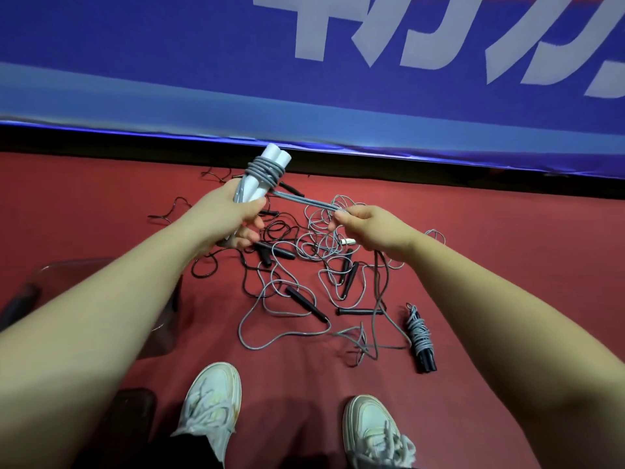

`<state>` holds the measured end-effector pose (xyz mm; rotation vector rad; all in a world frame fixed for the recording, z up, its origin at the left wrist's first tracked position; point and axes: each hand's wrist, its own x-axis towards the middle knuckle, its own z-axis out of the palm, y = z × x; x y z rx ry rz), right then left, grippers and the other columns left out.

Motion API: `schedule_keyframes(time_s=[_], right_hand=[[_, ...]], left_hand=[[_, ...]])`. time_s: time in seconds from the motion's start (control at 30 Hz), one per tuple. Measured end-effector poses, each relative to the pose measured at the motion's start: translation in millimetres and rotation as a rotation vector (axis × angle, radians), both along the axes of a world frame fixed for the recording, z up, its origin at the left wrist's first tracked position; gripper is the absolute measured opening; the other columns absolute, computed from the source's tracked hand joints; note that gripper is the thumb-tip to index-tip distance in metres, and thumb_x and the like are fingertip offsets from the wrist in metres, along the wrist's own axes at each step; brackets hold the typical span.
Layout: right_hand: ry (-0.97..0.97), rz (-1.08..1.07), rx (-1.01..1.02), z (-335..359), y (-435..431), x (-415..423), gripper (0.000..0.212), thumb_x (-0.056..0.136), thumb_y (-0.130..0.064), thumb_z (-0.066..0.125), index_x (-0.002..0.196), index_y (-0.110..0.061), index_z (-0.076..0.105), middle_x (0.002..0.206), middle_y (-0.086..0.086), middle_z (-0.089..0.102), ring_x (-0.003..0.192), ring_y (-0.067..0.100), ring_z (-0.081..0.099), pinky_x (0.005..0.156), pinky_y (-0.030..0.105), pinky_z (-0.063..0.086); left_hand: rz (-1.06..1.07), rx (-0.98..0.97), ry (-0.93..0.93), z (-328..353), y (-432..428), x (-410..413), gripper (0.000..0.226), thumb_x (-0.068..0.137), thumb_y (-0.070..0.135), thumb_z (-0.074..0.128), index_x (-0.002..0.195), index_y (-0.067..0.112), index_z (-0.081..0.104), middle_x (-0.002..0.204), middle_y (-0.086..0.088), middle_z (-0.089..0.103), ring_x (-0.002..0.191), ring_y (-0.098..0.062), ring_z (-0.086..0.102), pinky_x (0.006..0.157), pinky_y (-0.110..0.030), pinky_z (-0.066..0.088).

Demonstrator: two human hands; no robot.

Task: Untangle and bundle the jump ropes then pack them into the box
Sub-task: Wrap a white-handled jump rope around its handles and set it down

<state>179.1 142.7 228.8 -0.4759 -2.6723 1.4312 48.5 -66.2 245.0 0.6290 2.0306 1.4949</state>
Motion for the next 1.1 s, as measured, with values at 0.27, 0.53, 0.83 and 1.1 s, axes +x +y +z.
schedule_keyframes(time_s=[0.27, 0.53, 0.83, 1.1], right_hand=[[-0.013, 0.043, -0.029, -0.1, -9.8, -8.0, 0.031, 0.102, -0.028, 0.035, 0.075, -0.018, 0.046, 0.061, -0.003, 0.038, 0.049, 0.006, 0.034, 0.047, 0.016, 0.031], [-0.169, -0.132, 0.334, -1.3, 3.8, -3.2, 0.038, 0.102, -0.033, 0.034, 0.073, -0.016, 0.05, 0.064, 0.001, 0.045, 0.051, 0.013, 0.038, 0.051, 0.021, 0.031], [-0.02, -0.195, 0.204, 30.7, 6.9, 8.2, 0.038, 0.099, -0.04, 0.04, 0.071, -0.017, 0.051, 0.045, -0.011, 0.036, 0.039, 0.003, 0.029, 0.05, 0.025, 0.024], [0.034, 0.038, 0.41, 70.0, -23.5, 11.3, 0.038, 0.09, -0.04, 0.059, 0.068, -0.009, 0.057, 0.056, -0.005, 0.041, 0.05, 0.006, 0.035, 0.049, 0.021, 0.029]], left_hand=[[0.152, 0.405, -0.456, 13.5, 11.3, -13.3, 0.021, 0.099, 0.014, 0.046, 0.08, 0.016, 0.039, 0.045, 0.007, 0.036, 0.032, -0.001, 0.025, 0.029, -0.013, 0.019], [0.205, 0.496, -0.479, 8.0, 16.1, -18.2, 0.011, 0.097, 0.001, 0.042, 0.09, 0.009, 0.044, 0.059, 0.001, 0.038, 0.036, -0.002, 0.032, 0.032, -0.014, 0.024], [0.313, 0.123, -0.179, -29.2, 25.9, -26.7, 0.024, 0.095, 0.001, 0.04, 0.076, 0.015, 0.042, 0.064, -0.002, 0.038, 0.03, -0.002, 0.031, 0.032, -0.011, 0.023], [0.233, -0.324, 0.183, -50.8, 33.5, -28.3, 0.018, 0.095, 0.009, 0.048, 0.112, 0.005, 0.054, 0.084, -0.016, 0.059, 0.062, -0.03, 0.054, 0.052, -0.029, 0.043]])
